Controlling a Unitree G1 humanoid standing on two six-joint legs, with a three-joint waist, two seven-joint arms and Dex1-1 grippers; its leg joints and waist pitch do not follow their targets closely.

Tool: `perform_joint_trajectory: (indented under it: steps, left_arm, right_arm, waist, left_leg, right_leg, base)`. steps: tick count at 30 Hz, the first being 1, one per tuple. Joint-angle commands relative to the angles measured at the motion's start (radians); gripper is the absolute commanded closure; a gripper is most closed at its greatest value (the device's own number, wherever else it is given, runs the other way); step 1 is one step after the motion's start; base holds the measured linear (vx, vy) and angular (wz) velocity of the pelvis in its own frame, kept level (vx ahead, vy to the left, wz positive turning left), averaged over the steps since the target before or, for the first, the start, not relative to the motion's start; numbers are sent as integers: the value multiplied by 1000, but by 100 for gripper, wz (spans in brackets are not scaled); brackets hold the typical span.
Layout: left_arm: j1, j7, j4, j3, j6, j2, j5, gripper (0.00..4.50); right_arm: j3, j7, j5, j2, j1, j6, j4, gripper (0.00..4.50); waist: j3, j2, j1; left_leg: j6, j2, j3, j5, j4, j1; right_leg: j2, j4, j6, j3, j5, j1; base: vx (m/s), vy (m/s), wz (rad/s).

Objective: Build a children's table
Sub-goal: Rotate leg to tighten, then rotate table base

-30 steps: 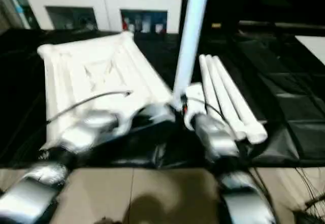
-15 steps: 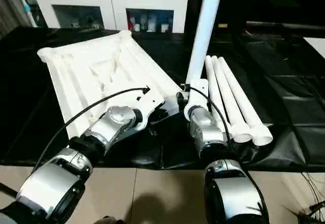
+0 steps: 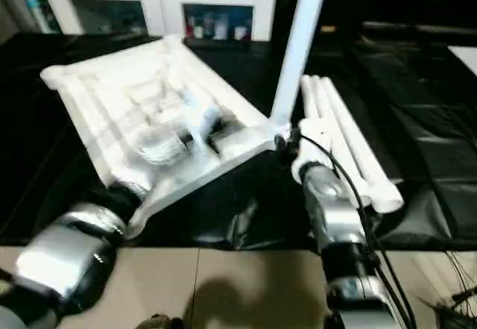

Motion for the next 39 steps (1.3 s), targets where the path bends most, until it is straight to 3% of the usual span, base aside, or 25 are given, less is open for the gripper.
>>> perform_joint_trajectory:
  steps: [1,2,3,6,7,8,9,10,11,12,13,15,16,18,23,26,28,29,30,31,32,33,34,35,39]
  left_arm:
    - [12,39,-82,13,66,63,23,352]
    - [37,52,-150,26,141,121,38,352]
    - [53,54,-187,33,181,148,44,323]
    - [105,55,-278,46,244,220,77,308]
    - [162,44,-368,55,299,284,110,308]
    - [162,44,-368,55,299,284,110,308]
    - [222,37,-461,72,365,340,142,295]
    - [241,36,-491,79,389,358,154,278]
    - [274,32,-536,83,426,389,186,278]
    - [352,14,-646,94,525,458,257,269]
    - [352,14,-646,94,525,458,257,266]
    - [457,-11,-814,95,705,550,330,241]
    - [467,-16,-827,91,723,563,343,231]
    - [477,-7,-842,87,743,578,351,228]
    - [496,9,-861,68,775,613,371,228]
    - [549,-41,-887,35,809,608,306,228]
    - [554,-46,-888,32,810,605,300,228]
    - [599,-110,-927,3,859,575,257,228]
    - [599,-110,-927,3,859,575,257,228]
    - [617,-139,-952,-16,883,576,265,228]
    - [617,-139,-952,-16,883,576,265,228]
    - [630,-162,-971,-26,906,568,264,228]
    - [630,-163,-971,-27,907,567,264,228]
    - [643,-195,-981,-42,908,554,250,228]
    - [656,-248,-1019,-66,915,520,174,228]
  right_arm:
    - [49,29,5,15,19,59,-54,95]
    - [65,43,7,21,22,74,-59,95]
    - [72,51,7,23,22,79,-60,95]
    - [90,69,2,24,27,103,-81,95]
    - [102,85,4,25,30,120,-94,95]
    - [102,85,4,25,30,120,-94,95]
    - [115,100,4,25,33,138,-104,95]
    - [120,105,3,23,33,144,-106,95]
    - [126,112,2,23,34,155,-108,95]
    - [138,127,-5,22,34,174,-106,95]
    - [138,127,-5,22,34,174,-106,95]
    - [153,136,-12,31,17,183,-79,95]
    - [155,136,-14,33,13,179,-70,95]
    - [156,136,-16,37,6,175,-56,95]
    - [165,149,-18,46,-13,167,-17,95]
    - [180,167,-29,54,-41,151,31,95]
    - [181,168,-29,54,-44,149,35,95]
    - [185,176,-37,59,-70,131,78,95]
    - [185,176,-37,59,-70,131,78,95]
    - [186,180,-40,61,-80,121,94,95]
    - [186,180,-40,61,-80,121,94,95]
    - [182,181,-40,68,-101,103,128,95]
    - [181,181,-40,69,-102,101,131,95]
    - [170,194,-29,86,-138,62,195,95]
    - [156,255,3,126,-186,-22,304,95]
  waist:
    - [-79,-10,0]
    - [-79,-11,-4]
    - [-75,-10,-14]
    - [-71,-5,-25]
    - [-71,-1,-23]
    - [-69,0,-24]
    - [-69,3,-26]
    - [-71,4,-27]
    - [-68,3,-31]
    - [-70,-7,-29]
    - [-68,-1,-32]
    - [-69,-6,-34]
    - [-64,-5,-32]
    - [-62,-2,-27]
    - [-63,-11,-10]
    - [-61,-16,-10]
    - [-63,-14,-7]
    - [-64,-11,-7]
    - [-63,-14,-11]
    - [-64,-13,-8]
    - [-65,-13,-10]
    - [-66,-4,-11]
    - [-63,-9,-11]
    - [-65,-3,-10]
    - [-65,-2,-15]
  left_leg:
    - [119,28,-15,-77,-55,43]
    - [113,28,-16,-77,-56,40]
    - [102,26,-18,-86,-61,34]
    - [46,27,-14,-145,-65,48]
    - [28,33,-15,-156,-68,52]
    - [20,34,-17,-160,-71,48]
    - [0,30,-14,-178,-72,53]
    - [-11,35,-19,-170,-75,51]
    - [-14,31,-16,-171,-75,48]
    - [-19,35,-17,-179,-76,52]
    - [-19,33,-17,-164,-78,48]
    - [-28,36,-17,-166,-78,51]
    - [-32,32,-15,-173,-79,54]
    - [-51,31,-12,-204,-79,62]
    - [-82,29,-15,-242,-84,60]
    - [-90,26,-16,-269,-85,55]
    - [-90,27,-16,-267,-85,56]
    - [-91,26,-17,-264,-83,57]
    - [-91,26,-18,-254,-86,50]
    - [-89,27,-15,-259,-83,57]
    - [-87,27,-17,-254,-83,52]
    - [-91,26,-16,-262,-84,55]
    - [-92,25,-18,-264,-84,54]
    - [-93,25,-17,-272,-82,55]
    - [-92,26,-19,-290,-83,54]
  right_leg:
    - [-41,-44,-260,20,137,48]
    - [-40,-42,-257,20,136,50]
    - [-39,-42,-247,18,114,51]
    - [-35,-55,-239,24,24,42]
    - [-35,-53,-235,24,11,39]
    - [-35,-52,-230,22,2,40]
    - [-29,-55,-219,23,-18,34]
    - [-32,-49,-217,23,6,37]
    - [-26,-50,-211,23,6,35]
    - [-33,-49,-210,23,2,36]
    - [-30,-48,-203,23,3,34]
    - [-32,-47,-202,24,-2,34]
    - [-28,-51,-201,25,-21,26]
    - [-26,-56,-200,28,-36,18]
    - [-28,-54,-178,28,-59,18]
    - [-31,-59,-169,30,-103,17]
    - [-32,-58,-172,31,-106,15]
    - [-33,-56,-175,31,-97,15]
    - [-31,-54,-182,29,-87,20]
    - [-29,-56,-180,31,-82,14]
    - [-31,-53,-181,30,-74,18]
    - [-30,-55,-180,30,-70,15]
    - [-28,-55,-182,29,-68,18]
    - [-31,-55,-184,30,-70,16]
    - [-29,-53,-201,29,-57,20]
  base:
    - [0,0,0]
    - [0,0,0]
    - [0,0,0]
    - [0,0,0]
    - [0,0,0]
    - [0,0,0]
    - [0,0,0]
    - [0,0,0]
    - [0,0,0]
    - [0,0,0]
    - [0,0,0]
    - [0,0,0]
    - [0,0,0]
    - [0,0,0]
    - [0,0,0]
    - [0,0,0]
    - [0,0,0]
    - [0,0,0]
    - [0,0,0]
    - [0,0,0]
    - [0,0,0]
    - [0,0,0]
    - [0,0,0]
    - [0,0,0]
    - [0,0,0]
